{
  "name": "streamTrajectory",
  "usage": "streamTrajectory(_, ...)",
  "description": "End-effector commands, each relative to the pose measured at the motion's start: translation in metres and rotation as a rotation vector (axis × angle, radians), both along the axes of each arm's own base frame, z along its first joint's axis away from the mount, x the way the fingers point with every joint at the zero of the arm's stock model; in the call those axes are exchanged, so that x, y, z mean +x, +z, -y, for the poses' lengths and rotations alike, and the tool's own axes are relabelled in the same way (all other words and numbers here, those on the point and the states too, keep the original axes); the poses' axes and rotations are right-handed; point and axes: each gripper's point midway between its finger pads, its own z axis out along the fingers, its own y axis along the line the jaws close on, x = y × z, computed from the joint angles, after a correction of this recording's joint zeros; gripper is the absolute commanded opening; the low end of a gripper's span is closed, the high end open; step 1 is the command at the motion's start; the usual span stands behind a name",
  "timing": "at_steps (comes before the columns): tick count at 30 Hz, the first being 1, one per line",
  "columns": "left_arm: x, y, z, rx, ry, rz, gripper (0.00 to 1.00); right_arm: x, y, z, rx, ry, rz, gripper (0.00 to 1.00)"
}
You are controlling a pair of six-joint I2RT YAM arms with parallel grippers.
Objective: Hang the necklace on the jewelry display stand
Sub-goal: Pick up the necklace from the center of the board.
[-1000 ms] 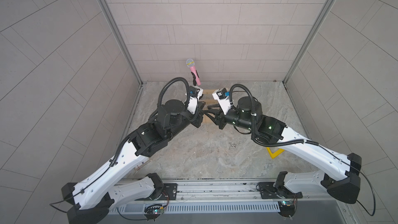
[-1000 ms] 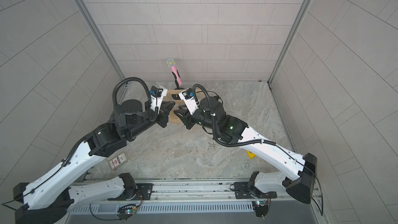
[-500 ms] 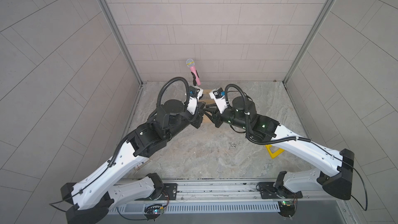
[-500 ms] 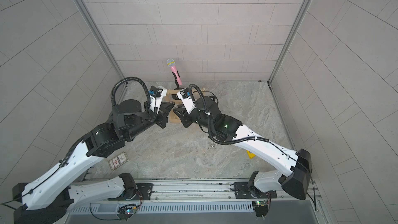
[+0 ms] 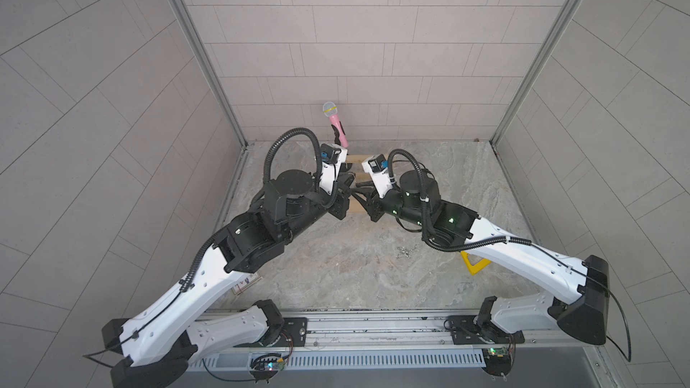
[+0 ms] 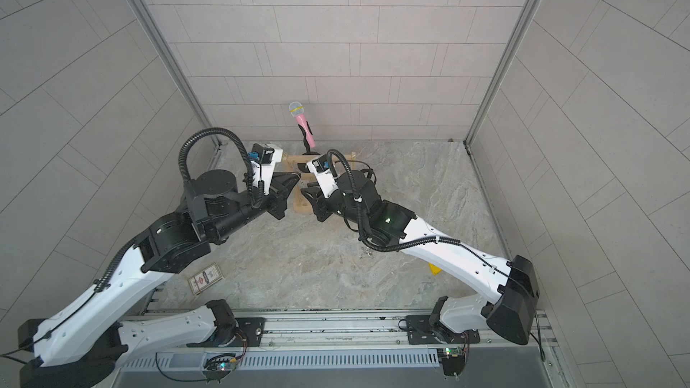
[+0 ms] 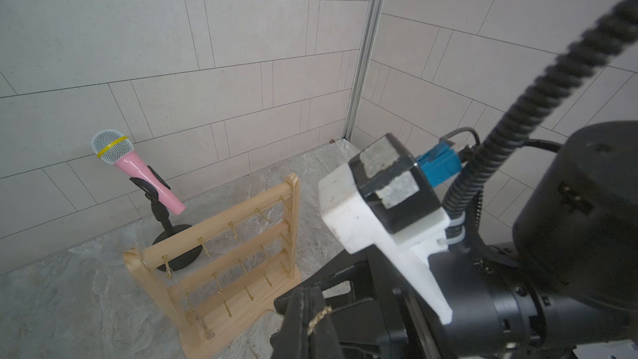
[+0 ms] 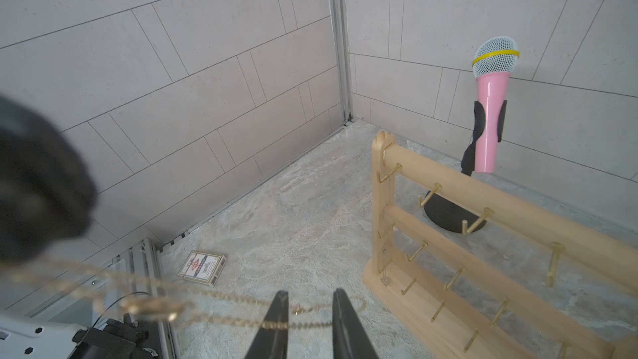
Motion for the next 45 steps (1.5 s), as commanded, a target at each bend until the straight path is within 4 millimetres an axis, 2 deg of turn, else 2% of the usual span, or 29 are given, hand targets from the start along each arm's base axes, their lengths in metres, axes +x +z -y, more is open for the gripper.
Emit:
streamTrajectory(1,-0.007,0.020,-0.002,-0.046,-0.019,0.021,0.00,0.002,0.012,0.002,0.039,-0.017,0.043,0.23)
streamTrajectory(3,-0.007,0.021,-0.002,-0.050,-0.021,0.019,0.00,0.002,0.013,0.002,0.047,-0.017,0.049,0.21)
streamTrajectory(7,-0.008,0.022,-0.002,-0.052,-0.022,0.015,0.00,0.002,0.017,0.004,0.061,-0.026,0.064,0.09)
streamTrajectory(12,-0.008,0.021,-0.003,-0.048,-0.019,0.013,0.00,0.000,0.020,0.007,0.071,-0.024,0.079,0.00)
streamTrajectory(19,-0.004,0.018,-0.007,-0.030,0.013,0.013,0.00,0.004,0.024,0.018,0.067,-0.081,0.106,0.00)
streamTrajectory(24,0.004,0.002,-0.010,0.014,0.051,-0.005,0.00,0.008,0.030,0.030,0.041,-0.139,0.140,0.00)
streamTrajectory(28,0.012,-0.010,-0.010,0.027,0.073,-0.017,0.00,0.016,0.028,0.038,-0.014,-0.198,0.149,0.00)
streamTrajectory(37,0.040,-0.044,-0.017,-0.005,0.142,-0.081,0.00,0.030,0.022,0.038,-0.089,-0.220,0.161,0.00)
streamTrajectory(45,0.067,-0.071,-0.025,-0.030,0.203,-0.126,0.00,0.063,0.012,0.036,-0.133,-0.219,0.133,0.00)
